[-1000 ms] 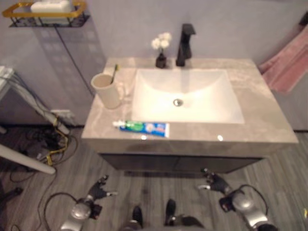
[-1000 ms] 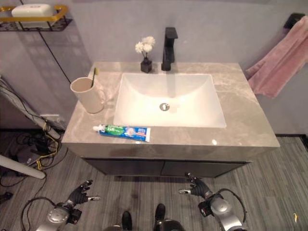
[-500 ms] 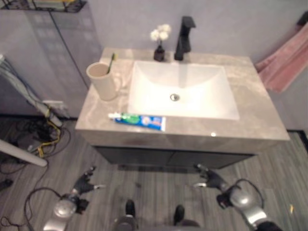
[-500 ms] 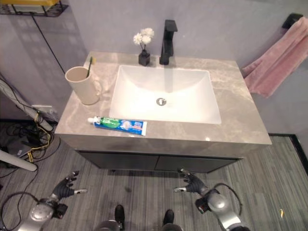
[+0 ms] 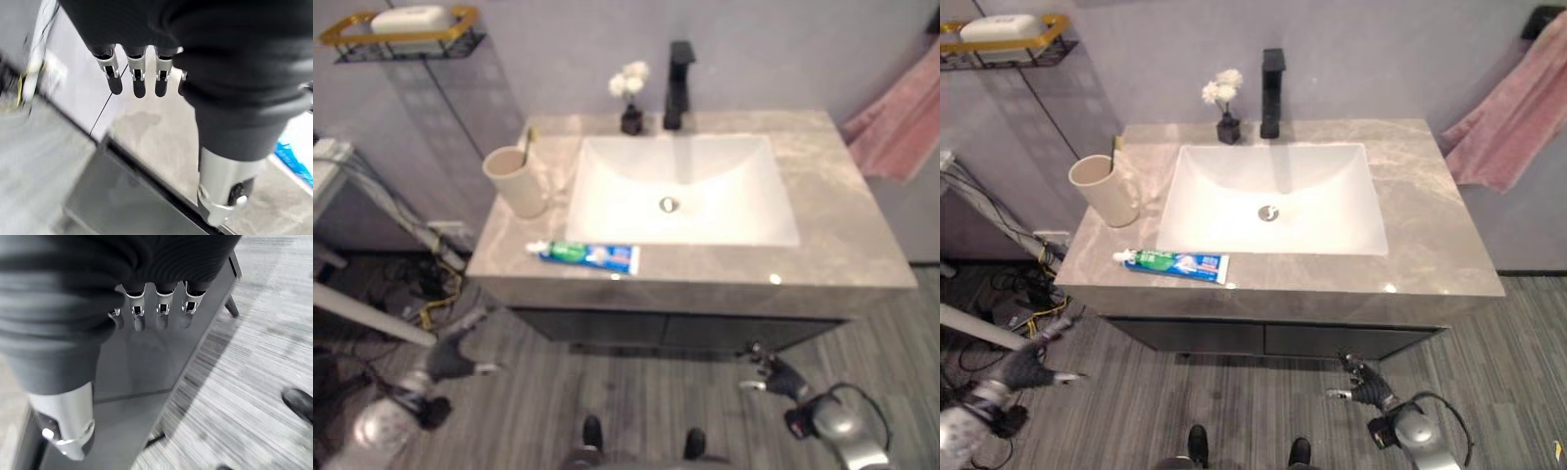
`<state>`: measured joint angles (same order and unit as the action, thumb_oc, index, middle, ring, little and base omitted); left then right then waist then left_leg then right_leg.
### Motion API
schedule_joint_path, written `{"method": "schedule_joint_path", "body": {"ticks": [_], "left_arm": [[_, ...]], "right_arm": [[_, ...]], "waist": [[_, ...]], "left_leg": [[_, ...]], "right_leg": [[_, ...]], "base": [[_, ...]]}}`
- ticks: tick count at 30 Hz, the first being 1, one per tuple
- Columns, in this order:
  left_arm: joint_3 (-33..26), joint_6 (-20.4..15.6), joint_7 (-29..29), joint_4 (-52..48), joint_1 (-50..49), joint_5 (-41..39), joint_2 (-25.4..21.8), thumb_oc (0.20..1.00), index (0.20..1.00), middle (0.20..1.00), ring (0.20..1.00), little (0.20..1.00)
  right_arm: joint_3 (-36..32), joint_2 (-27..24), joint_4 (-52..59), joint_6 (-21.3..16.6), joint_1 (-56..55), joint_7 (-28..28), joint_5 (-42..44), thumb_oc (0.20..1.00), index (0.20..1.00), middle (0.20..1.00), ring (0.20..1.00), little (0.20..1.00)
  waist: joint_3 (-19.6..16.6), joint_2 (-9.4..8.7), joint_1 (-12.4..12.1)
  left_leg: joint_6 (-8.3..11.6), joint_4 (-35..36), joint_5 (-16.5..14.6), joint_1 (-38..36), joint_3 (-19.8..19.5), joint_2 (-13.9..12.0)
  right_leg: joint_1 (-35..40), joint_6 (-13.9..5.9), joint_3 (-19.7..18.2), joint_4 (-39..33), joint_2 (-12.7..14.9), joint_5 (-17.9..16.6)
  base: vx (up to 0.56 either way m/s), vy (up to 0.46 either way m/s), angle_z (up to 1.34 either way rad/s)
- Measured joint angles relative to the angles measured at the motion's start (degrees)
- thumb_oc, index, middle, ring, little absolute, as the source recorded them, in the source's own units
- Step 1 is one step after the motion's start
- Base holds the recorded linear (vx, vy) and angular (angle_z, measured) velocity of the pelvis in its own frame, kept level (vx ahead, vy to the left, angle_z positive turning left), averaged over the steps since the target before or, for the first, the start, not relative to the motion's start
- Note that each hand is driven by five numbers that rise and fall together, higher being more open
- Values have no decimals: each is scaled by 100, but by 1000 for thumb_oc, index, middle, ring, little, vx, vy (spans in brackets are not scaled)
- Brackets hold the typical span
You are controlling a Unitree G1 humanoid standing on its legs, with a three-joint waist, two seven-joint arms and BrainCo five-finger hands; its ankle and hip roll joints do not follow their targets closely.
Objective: Put brush and paste in cup on sink, flatten towel.
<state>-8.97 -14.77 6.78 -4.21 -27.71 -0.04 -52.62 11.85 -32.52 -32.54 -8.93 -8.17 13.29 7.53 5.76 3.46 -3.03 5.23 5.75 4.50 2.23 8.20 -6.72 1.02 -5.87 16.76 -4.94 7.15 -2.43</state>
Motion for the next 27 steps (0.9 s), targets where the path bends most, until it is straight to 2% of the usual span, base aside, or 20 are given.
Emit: {"method": "schedule_joint_path", "body": {"ticks": [8,12,14,19,27], "left_arm": [[-787,-232,234,-634,32,-479,-864,1000,1000,1000,1000,1000],[-718,-310,237,-532,460,-746,-1184,1000,1000,1000,1000,1000],[-556,-339,237,-508,794,-747,-1549,1000,1000,1000,1000,1000],[-392,-411,250,-369,1094,-928,-1539,1000,1000,1000,1000,1000],[-16,-329,391,53,1534,-1154,-1563,1000,1000,1000,1000,1000]], "right_arm": [[31,241,-686,38,81,196,268,1000,1000,1000,1000,1000],[32,262,-675,41,73,211,301,1000,1000,1000,1000,1000],[17,312,-672,40,34,250,553,1000,1000,1000,1000,1000],[-66,303,-671,42,-232,370,624,1000,1000,1000,1000,1000],[-231,381,-726,48,-329,373,873,1000,1000,1000,1000,1000]], "waist": [[-46,-38,-123],[-48,-37,-79],[-60,-38,-17],[-86,-16,117],[-94,1,281]], "left_leg": [[-32,-1,21,166,-93,172],[-34,-2,22,164,-90,196],[-36,-2,22,173,-41,195],[-38,-3,15,158,212,172],[-39,6,-6,65,540,152]], "right_leg": [[-107,-101,67,1,175,-46],[-112,-122,55,1,197,-59],[-162,-139,-5,1,199,-74],[-301,-146,-233,1,190,-122],[-430,-120,-577,-38,183,-214]], "base": [[-3,57,7],[1,16,0],[15,21,-12],[20,15,-27],[6,-2,-22]]}}
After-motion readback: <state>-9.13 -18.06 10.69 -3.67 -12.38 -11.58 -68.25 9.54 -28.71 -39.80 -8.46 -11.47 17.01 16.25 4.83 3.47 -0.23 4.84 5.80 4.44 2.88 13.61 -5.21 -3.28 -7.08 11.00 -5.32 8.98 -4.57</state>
